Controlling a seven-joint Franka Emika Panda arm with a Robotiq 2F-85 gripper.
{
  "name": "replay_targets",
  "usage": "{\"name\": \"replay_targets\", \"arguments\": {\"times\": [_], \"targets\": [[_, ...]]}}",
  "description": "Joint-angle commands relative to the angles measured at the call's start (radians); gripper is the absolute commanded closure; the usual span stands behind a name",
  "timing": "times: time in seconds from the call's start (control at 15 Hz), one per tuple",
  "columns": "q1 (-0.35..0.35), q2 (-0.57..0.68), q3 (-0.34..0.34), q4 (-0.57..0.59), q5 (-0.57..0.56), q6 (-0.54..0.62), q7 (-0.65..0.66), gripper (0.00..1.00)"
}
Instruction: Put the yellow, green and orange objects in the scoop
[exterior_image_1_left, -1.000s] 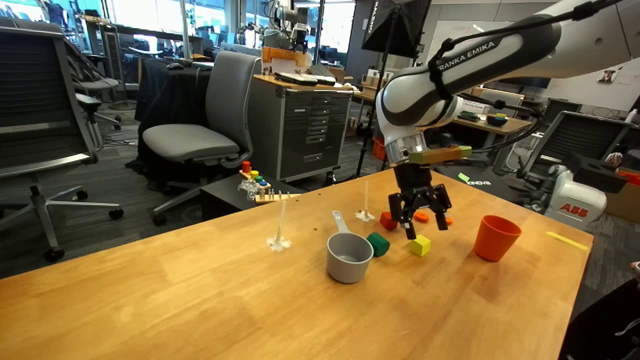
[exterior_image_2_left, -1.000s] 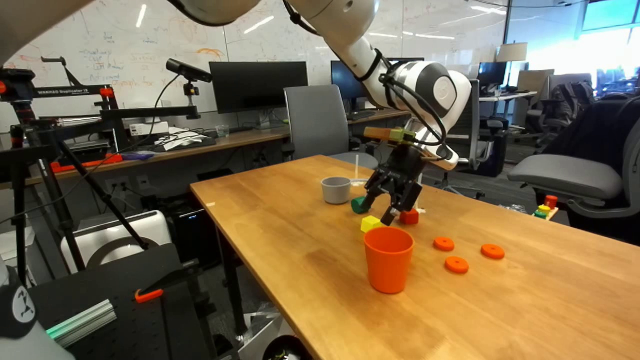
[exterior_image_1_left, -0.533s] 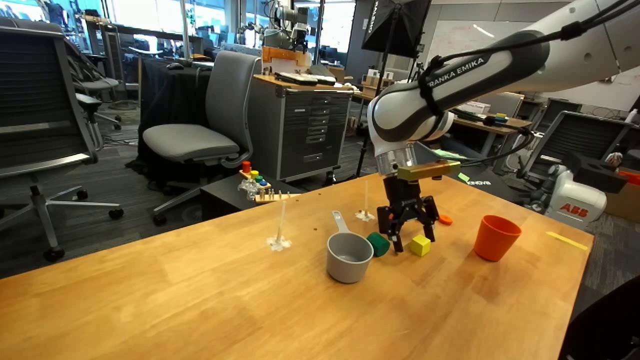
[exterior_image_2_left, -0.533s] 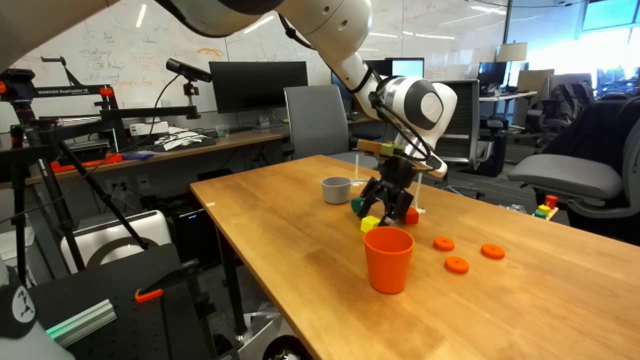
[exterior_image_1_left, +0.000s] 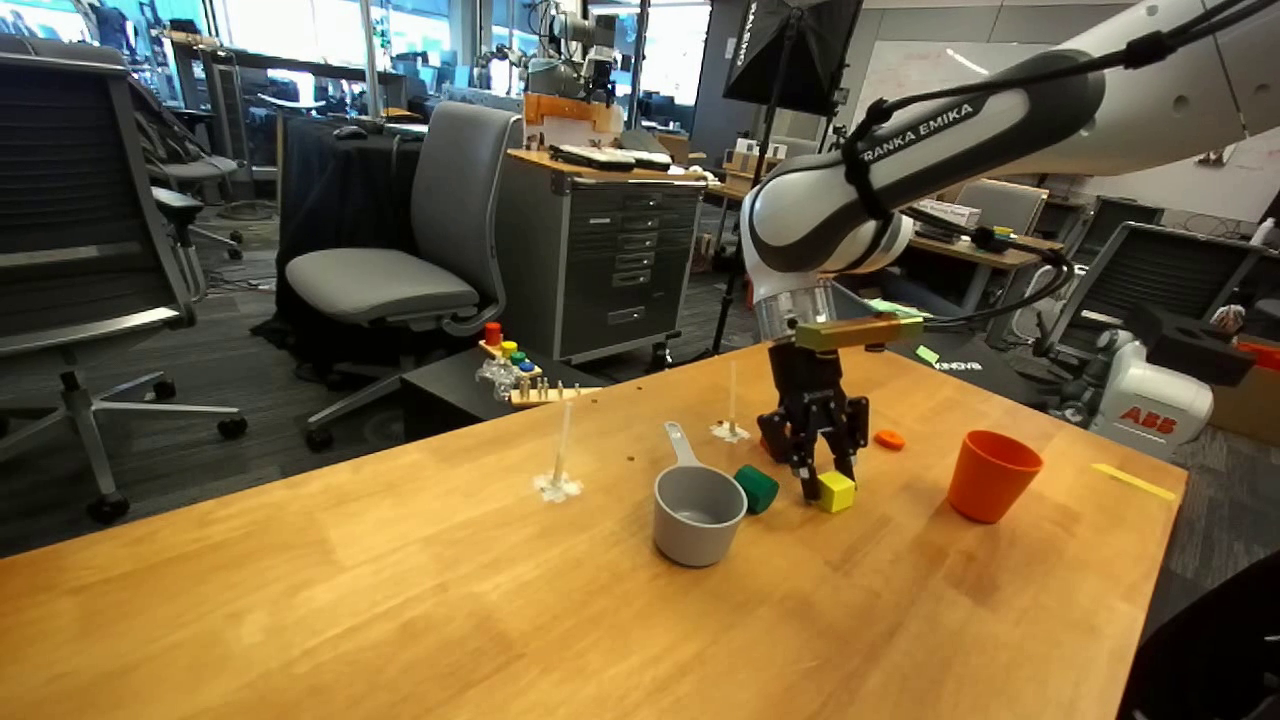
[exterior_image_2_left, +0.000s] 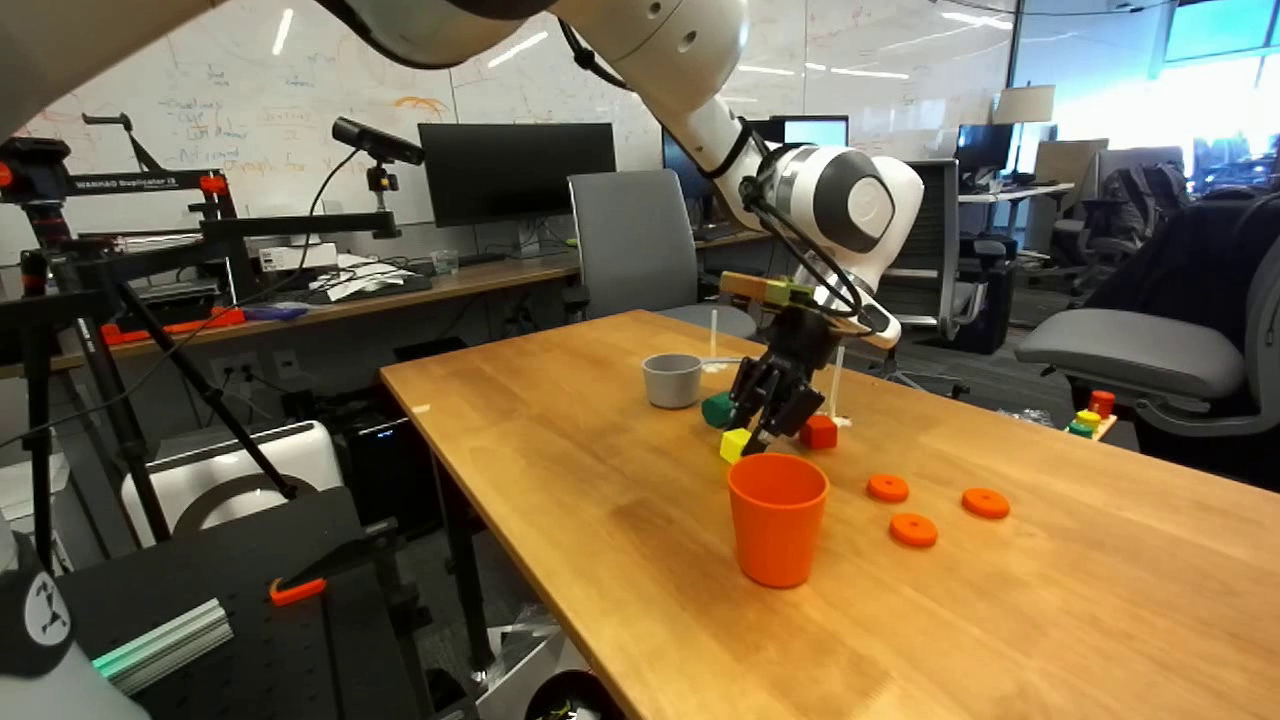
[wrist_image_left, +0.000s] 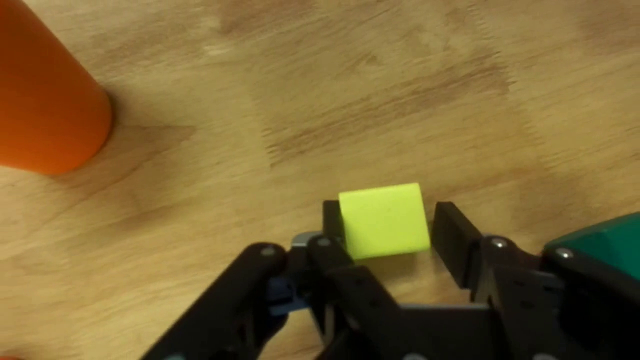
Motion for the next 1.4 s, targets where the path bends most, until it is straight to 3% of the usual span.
{"name": "replay_targets", "arguments": {"times": [0.0,0.07,0.27,0.73,1.33], "targets": [[-0.019,-0.065,-0.001,-0.057,0.028,0.022,0.012,0.79],[-0.027,-0.086,0.004,-0.068,0.036,0.022,0.006,0.86],[-0.037,-0.192,0.022,-0.116,0.072,0.031,-0.019,0.86],[0.017,-0.391,0.090,-0.131,0.102,0.042,-0.087,0.86],[0.080,-0.242,0.139,-0.035,0.134,0.049,-0.143,0.86]]}}
